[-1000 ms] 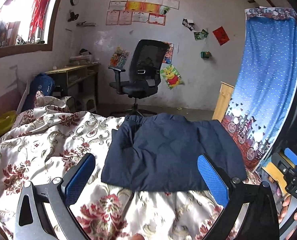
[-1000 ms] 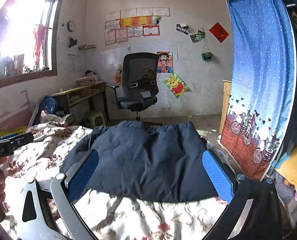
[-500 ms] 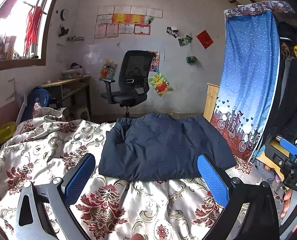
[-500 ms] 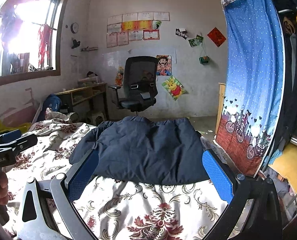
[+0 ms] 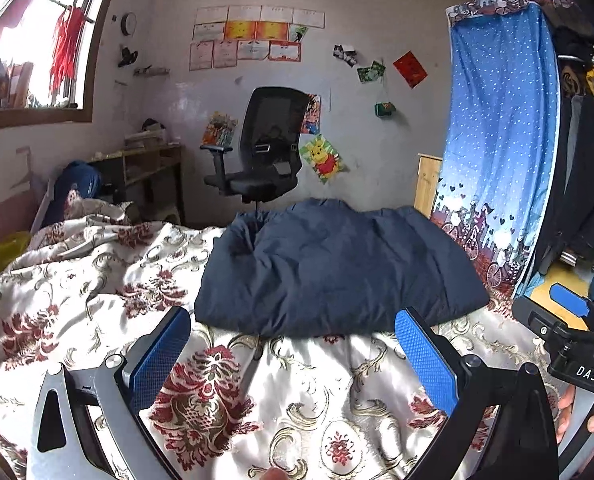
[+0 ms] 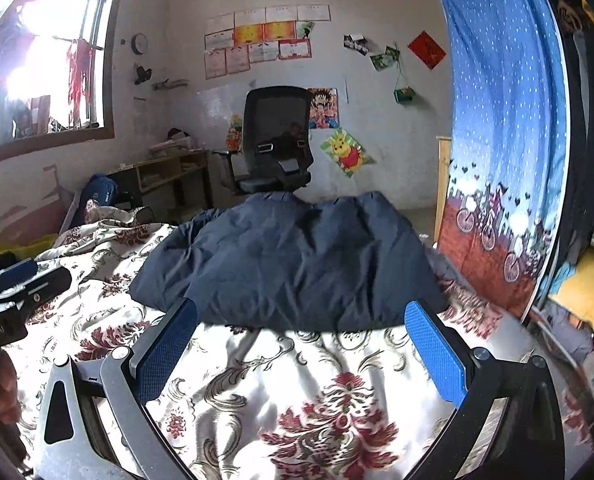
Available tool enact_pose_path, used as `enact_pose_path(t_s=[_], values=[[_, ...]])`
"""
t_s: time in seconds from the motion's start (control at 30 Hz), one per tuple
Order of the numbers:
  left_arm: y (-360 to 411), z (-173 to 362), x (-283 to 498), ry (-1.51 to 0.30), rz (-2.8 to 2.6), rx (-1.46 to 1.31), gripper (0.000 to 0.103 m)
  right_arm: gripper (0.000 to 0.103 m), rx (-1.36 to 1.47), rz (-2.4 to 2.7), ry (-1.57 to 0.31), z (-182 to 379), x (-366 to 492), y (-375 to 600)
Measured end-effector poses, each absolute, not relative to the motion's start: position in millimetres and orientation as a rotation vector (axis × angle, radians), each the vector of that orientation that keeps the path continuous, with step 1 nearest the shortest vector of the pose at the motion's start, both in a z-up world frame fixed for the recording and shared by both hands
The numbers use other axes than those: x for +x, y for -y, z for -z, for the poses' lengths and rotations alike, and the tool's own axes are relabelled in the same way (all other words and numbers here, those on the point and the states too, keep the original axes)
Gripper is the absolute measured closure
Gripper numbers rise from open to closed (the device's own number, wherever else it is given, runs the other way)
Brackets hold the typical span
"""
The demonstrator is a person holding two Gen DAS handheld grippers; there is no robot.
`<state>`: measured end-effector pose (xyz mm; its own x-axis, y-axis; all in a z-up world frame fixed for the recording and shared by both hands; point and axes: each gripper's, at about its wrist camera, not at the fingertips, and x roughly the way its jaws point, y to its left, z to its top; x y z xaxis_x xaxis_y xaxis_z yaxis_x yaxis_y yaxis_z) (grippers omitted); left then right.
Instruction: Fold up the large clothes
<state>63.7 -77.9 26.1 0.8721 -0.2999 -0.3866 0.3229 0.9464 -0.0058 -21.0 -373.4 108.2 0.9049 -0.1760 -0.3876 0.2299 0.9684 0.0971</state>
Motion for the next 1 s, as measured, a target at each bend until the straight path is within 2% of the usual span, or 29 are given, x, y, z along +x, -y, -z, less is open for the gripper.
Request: enact_pose_path(t_s=[0.47,1.0], values=[[73,9,80,-0.396,0.312,0.106,0.0,0.001,0.081,0.235,-0.389,-82,0,356],[64,15,83,-0.404,0.309,0.086,0.0,0.001,0.083,0.237,-0.403,-75,5,345]])
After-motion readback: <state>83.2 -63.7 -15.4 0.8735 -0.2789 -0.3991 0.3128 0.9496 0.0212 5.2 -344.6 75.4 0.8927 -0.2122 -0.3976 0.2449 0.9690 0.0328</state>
